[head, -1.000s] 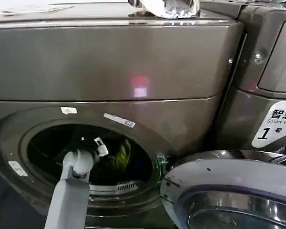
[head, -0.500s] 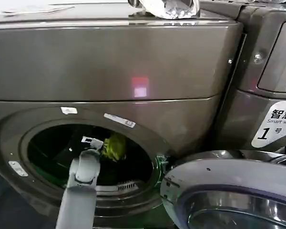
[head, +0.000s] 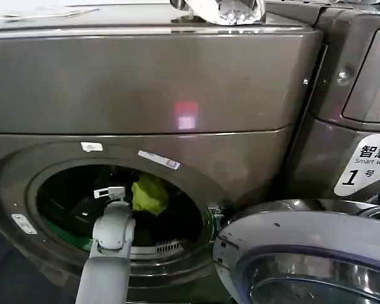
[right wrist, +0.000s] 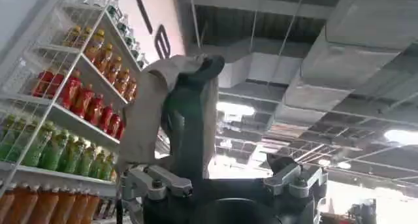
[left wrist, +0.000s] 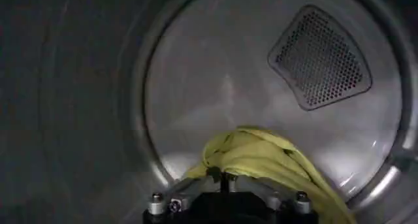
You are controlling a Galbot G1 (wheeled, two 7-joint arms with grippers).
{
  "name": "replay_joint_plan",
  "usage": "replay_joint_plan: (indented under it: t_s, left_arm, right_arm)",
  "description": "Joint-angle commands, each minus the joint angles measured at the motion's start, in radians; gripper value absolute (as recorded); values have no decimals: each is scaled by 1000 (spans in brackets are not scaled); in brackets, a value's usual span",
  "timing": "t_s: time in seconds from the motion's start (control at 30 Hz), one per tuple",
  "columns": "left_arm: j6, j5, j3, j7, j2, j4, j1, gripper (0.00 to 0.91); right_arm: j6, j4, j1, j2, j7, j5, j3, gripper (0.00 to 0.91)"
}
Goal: Grasp the clothes from the dryer.
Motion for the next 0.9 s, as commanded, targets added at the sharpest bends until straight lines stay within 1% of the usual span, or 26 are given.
replay_joint_plan:
  t_s: [0.03,0.3,0.33,0.37,0.4,0.43,0.47,0.57,0.9]
  left_arm:
    - [14,-63,5,-41,-2,-11,2,0]
    - [18,-59,6,-30,0,-13,7,0]
    - [19,-58,5,-29,0,-13,7,0]
    - [19,-59,4,-28,1,-14,8,0]
    - [19,-59,3,-29,1,-14,8,0]
    - [20,-57,2,-26,2,-16,9,0]
    - [22,-58,2,-25,3,-18,9,0]
    - [23,-56,2,-21,2,-20,10,0]
    - [24,-57,0,-13,15,-18,10,0]
  right_arm:
    - [9,3,-3,1,0,7,5,907]
    - [13,6,-3,6,-2,17,4,907]
    - [2,14,-3,6,4,20,4,907]
    - [-29,22,-3,7,0,29,9,907]
    - [-62,51,-2,7,3,72,16,907]
    - [-116,82,-2,7,22,124,20,907]
    - [-139,96,0,6,28,141,21,907]
    - [-131,94,10,1,35,106,17,907]
    - [-140,89,1,0,41,98,29,907]
